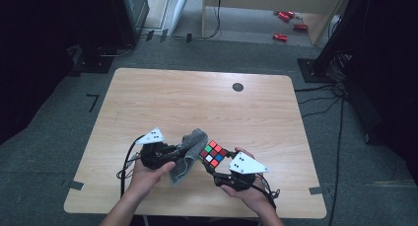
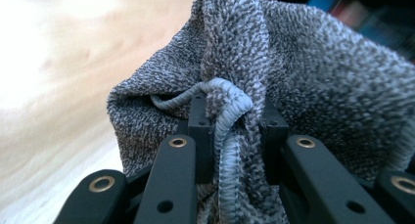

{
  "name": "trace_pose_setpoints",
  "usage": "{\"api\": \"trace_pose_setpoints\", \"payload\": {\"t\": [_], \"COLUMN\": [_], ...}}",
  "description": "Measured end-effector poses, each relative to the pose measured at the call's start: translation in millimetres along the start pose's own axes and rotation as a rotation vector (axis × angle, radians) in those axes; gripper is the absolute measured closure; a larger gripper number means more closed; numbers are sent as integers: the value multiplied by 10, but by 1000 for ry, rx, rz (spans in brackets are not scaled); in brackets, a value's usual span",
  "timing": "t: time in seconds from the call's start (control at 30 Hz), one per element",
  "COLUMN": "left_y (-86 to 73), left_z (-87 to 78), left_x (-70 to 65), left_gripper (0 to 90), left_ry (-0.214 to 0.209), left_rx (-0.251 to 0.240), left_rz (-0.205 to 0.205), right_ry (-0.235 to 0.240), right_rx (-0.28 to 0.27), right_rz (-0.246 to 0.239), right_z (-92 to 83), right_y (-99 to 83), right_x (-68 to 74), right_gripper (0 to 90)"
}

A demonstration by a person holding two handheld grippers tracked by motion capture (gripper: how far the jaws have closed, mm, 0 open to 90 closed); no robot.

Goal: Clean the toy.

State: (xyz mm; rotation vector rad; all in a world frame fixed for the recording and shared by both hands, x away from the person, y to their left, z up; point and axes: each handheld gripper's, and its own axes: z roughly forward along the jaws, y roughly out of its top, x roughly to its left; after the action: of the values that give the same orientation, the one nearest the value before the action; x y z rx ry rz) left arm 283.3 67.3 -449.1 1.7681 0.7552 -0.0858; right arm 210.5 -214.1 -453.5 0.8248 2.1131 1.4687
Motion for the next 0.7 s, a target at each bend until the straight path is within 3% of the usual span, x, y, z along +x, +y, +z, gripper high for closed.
{"api": "trace_pose_setpoints", "payload": {"t": [0.03,0.1,0.13,0.2,0.23,0.3,0.33,0.47,0.5,0.57,0.63,0.7], "left_y": [3,-4,-34,-47,-69,-100,-100,-110,-110,-90,-61,-32], "left_z": [8,37,98,110,145,190,190,244,244,206,120,22], "left_x": [-19,-33,-56,-45,-23,-46,-46,-105,-105,-83,-27,26], "left_gripper": [751,750,749,751,752,755,755,751,748,746,745,746], "left_ry": [-50,-73,-76,-78,-75,-20,-20,84,84,123,124,84], "left_rx": [-7,7,38,42,77,135,135,216,216,197,131,40], "left_rz": [-3,0,16,9,8,67,67,163,163,152,94,23], "right_ry": [7,16,31,32,25,22,22,7,7,2,-3,-12], "right_rx": [18,18,12,12,14,10,10,-25,-25,-25,-3,13], "right_rz": [-10,-14,-19,-24,-30,-28,-28,8,8,7,-1,-7], "right_z": [31,43,51,52,41,23,23,-14,-14,-29,-14,3], "right_y": [-12,-11,3,9,8,12,12,40,40,46,22,9], "right_x": [27,43,74,85,82,67,67,20,20,13,10,12], "right_gripper": [349,349,349,349,349,349,349,349,349,349,349,349]}}
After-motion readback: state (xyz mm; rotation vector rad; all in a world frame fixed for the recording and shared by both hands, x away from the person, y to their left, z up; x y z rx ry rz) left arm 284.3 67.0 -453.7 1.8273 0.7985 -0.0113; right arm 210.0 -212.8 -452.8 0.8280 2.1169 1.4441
